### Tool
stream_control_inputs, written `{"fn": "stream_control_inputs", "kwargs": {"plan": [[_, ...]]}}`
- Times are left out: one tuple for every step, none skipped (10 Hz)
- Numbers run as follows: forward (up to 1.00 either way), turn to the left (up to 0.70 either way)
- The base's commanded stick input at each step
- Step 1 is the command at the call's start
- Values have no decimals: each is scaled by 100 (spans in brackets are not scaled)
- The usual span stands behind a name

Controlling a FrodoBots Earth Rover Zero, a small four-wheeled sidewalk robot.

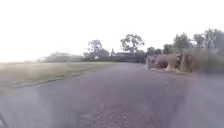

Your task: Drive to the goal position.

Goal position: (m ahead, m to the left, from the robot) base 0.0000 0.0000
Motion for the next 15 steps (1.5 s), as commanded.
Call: {"fn": "stream_control_inputs", "kwargs": {"plan": [[0, 45], [0, 45], [0, 45], [0, 45], [0, 45], [0, 45], [0, 45], [0, 45], [0, 45], [0, 45], [0, 45], [0, 45], [0, 45], [0, 45], [0, 45]]}}
